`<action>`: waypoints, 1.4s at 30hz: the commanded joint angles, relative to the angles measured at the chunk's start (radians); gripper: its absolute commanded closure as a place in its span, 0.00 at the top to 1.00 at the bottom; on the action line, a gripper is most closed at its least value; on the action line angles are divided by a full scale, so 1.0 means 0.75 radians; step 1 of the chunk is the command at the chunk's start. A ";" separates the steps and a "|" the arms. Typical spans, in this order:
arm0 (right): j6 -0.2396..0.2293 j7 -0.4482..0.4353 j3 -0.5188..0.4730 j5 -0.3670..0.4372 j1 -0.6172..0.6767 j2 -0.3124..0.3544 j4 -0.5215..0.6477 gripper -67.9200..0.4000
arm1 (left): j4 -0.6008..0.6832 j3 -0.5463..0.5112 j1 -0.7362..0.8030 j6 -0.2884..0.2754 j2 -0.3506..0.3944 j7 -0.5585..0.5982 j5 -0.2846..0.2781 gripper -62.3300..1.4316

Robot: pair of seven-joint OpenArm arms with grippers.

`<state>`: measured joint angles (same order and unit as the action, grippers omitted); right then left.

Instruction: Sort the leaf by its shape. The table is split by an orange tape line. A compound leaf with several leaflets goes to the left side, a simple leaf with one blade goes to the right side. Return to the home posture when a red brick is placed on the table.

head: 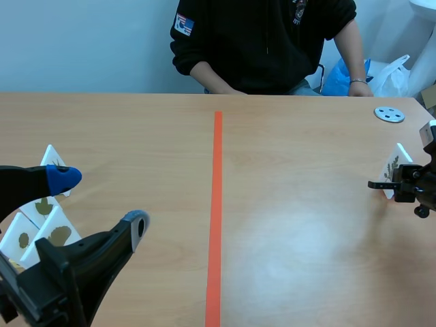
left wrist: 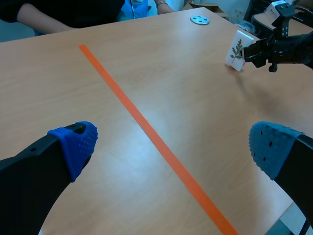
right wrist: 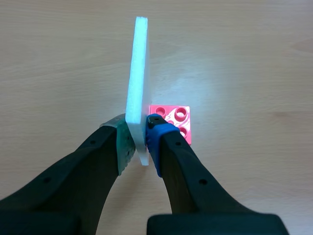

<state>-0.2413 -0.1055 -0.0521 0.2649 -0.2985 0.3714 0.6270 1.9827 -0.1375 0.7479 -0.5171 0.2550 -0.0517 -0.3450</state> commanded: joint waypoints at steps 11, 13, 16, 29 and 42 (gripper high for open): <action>-0.003 -0.012 -0.010 0.012 -0.016 0.025 0.050 0.36 | 0.010 -0.004 -0.004 -0.002 -0.007 0.022 -0.013 1.00; -0.019 -0.012 -0.010 0.022 -0.016 0.034 0.064 0.41 | 0.010 -0.004 -0.004 -0.002 -0.007 0.022 -0.013 1.00; -0.060 0.013 -0.010 0.081 -0.015 0.063 0.109 0.46 | 0.010 -0.004 -0.004 -0.002 -0.007 0.022 -0.013 1.00; -0.328 0.277 -0.229 0.401 0.164 0.220 0.654 0.52 | 0.010 -0.004 -0.004 0.003 -0.007 0.022 -0.012 1.00; -0.483 0.314 -0.427 0.644 0.747 0.246 1.222 0.99 | 0.010 -0.004 -0.004 0.003 -0.006 0.022 -0.009 1.00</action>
<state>-0.6033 0.1440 -0.3607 0.7280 0.2604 0.5484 1.5303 1.9827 -0.1375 0.7479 -0.5167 0.2546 -0.0513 -0.3420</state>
